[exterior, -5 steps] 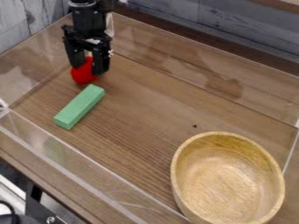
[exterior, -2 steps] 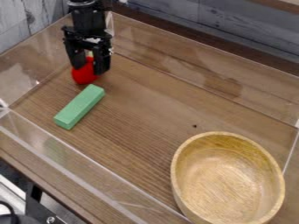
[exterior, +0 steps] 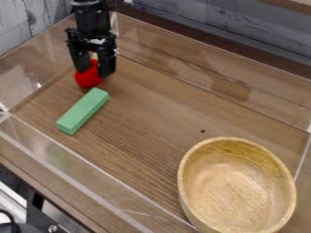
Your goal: Move the red object to the right side of the table
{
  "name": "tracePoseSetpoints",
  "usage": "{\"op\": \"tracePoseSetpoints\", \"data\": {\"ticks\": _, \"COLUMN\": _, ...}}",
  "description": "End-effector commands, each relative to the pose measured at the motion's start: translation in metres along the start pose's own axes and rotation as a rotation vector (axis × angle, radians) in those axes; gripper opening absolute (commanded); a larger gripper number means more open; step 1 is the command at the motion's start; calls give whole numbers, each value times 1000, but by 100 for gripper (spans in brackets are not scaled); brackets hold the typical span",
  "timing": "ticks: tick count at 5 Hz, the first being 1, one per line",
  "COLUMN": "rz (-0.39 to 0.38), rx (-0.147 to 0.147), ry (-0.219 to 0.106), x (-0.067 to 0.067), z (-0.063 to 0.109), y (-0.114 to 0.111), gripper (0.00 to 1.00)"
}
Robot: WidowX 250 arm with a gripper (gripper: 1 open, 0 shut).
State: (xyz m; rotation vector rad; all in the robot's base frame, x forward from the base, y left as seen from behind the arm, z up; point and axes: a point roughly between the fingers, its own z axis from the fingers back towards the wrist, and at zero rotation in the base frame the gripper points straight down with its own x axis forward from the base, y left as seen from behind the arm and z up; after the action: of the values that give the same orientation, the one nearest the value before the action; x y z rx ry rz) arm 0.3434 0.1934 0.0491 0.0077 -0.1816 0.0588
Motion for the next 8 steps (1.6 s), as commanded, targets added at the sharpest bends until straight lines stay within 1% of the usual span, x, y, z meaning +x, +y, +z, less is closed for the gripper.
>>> {"op": "tracePoseSetpoints", "data": {"ticks": 1, "rz": -6, "rx": 25, "ry": -64, "x": 13, "z": 15, "y": 8, "gripper": 100}}
{"op": "tracePoseSetpoints", "data": {"ticks": 2, "rz": -1, "rx": 27, "ry": -58, "x": 12, "z": 9, "y": 8, "gripper": 0}}
{"op": "tracePoseSetpoints", "data": {"ticks": 3, "rz": 3, "rx": 27, "ry": -56, "x": 12, "z": 9, "y": 8, "gripper": 0}}
{"op": "tracePoseSetpoints", "data": {"ticks": 4, "rz": 4, "rx": 16, "ry": -65, "x": 19, "z": 21, "y": -1, "gripper": 0}}
{"op": "tracePoseSetpoints", "data": {"ticks": 6, "rz": -4, "rx": -14, "ry": -95, "x": 33, "z": 55, "y": -25, "gripper": 0}}
{"op": "tracePoseSetpoints", "data": {"ticks": 7, "rz": -19, "rx": -40, "ry": -116, "x": 43, "z": 80, "y": -43, "gripper": 0}}
{"op": "tracePoseSetpoints", "data": {"ticks": 8, "rz": -41, "rx": -73, "ry": -130, "x": 44, "z": 101, "y": -60, "gripper": 0}}
